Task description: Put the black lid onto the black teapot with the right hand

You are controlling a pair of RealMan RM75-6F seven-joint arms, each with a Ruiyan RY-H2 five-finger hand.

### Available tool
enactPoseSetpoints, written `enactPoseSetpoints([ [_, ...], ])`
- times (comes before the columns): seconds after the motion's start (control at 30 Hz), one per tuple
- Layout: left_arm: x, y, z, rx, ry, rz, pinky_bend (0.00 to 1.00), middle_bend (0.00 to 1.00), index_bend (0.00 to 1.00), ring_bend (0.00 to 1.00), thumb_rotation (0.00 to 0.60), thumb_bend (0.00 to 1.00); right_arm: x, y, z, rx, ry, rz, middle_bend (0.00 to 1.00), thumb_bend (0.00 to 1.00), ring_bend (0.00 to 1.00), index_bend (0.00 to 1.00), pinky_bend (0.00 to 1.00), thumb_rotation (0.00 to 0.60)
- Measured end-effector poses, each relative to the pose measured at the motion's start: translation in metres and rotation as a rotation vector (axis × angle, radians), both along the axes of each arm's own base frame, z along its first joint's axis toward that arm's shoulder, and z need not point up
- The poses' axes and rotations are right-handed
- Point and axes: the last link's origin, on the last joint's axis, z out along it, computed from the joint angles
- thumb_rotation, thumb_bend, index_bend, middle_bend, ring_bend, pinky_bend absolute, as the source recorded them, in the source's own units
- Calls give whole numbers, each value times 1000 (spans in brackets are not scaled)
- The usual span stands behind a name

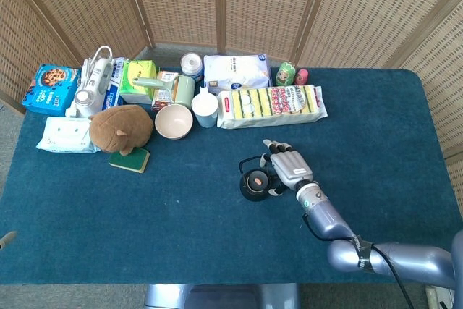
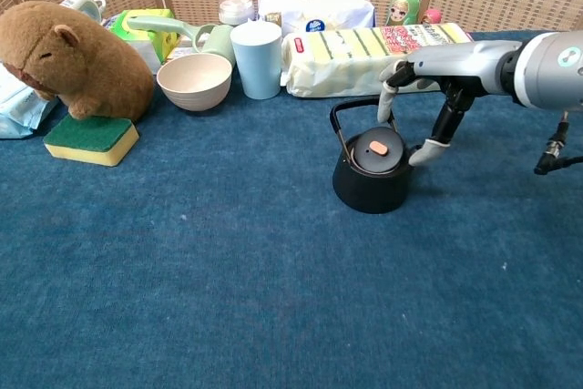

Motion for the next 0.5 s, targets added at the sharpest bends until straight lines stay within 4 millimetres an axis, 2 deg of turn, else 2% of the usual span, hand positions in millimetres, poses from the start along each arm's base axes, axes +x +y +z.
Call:
enactPoseSetpoints([
  [0.27,1,0,-1,-2,3,0,0,0,0,0,600,87,4,2,15,-58,-39,18,0,208,0,167,0,600],
  [0.5,1,0,-2,-4,5,-2,0,0,0,0,600,86,4,-3,16,-120,-87,33,0,209,0,139,0,600],
])
